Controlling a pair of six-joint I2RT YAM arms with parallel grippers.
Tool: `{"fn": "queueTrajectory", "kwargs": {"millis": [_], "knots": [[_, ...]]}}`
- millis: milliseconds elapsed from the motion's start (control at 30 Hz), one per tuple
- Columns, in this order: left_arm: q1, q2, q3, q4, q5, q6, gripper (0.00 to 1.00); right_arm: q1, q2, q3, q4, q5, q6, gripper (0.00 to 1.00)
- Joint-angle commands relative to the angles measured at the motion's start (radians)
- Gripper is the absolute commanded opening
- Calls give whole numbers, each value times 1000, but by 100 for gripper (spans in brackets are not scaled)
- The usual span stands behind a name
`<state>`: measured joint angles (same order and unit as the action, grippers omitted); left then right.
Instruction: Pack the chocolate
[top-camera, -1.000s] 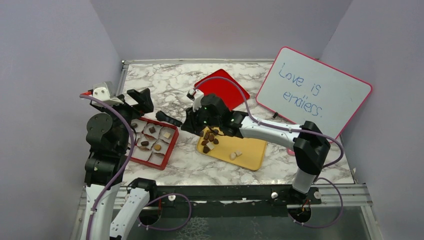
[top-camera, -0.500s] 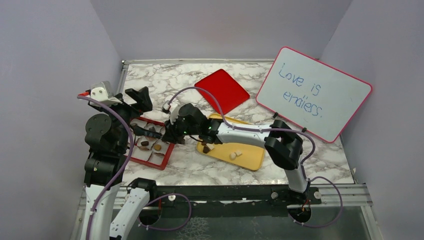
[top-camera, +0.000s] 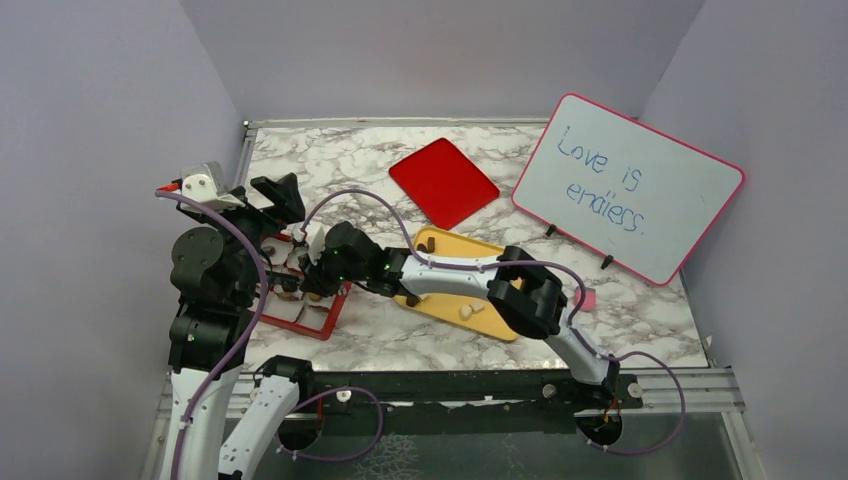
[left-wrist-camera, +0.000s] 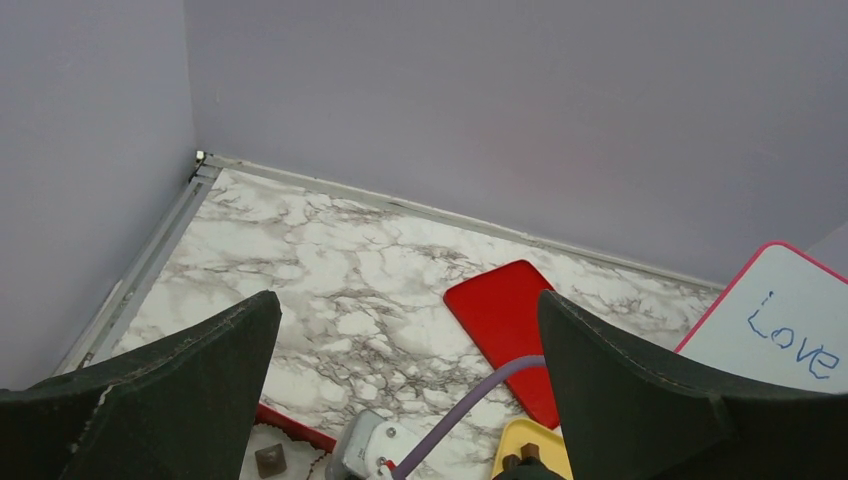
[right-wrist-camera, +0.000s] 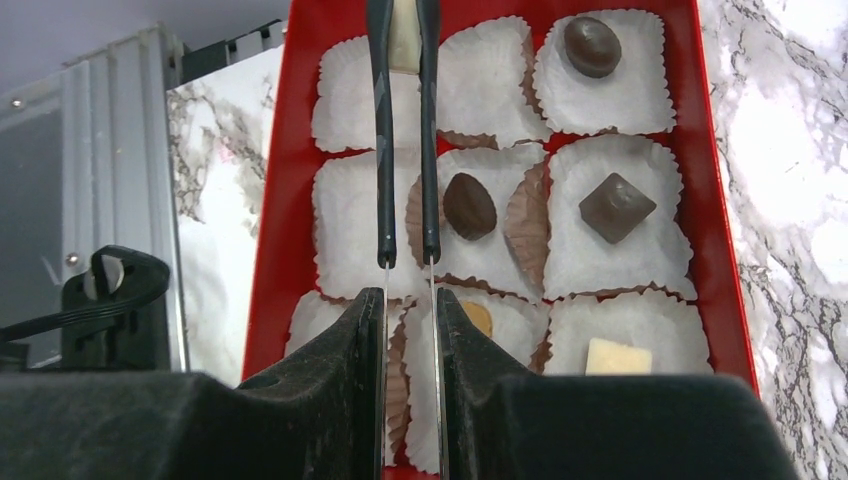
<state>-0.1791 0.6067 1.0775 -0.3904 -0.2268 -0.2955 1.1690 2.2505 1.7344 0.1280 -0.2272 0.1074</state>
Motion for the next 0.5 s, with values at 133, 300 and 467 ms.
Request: {"fn": "queueTrajectory", "kwargs": {"millis": [133, 300, 467], "knots": [[-6, 7, 25, 28, -16, 18, 99, 9, 81, 87, -6, 84, -59, 22], [-6, 10, 30, 28, -34, 38, 99, 11, 122, 134, -30, 78, -79, 24], [-5, 15, 26, 35, -56, 48, 99, 11, 141, 145, -28, 69, -79, 25]]}}
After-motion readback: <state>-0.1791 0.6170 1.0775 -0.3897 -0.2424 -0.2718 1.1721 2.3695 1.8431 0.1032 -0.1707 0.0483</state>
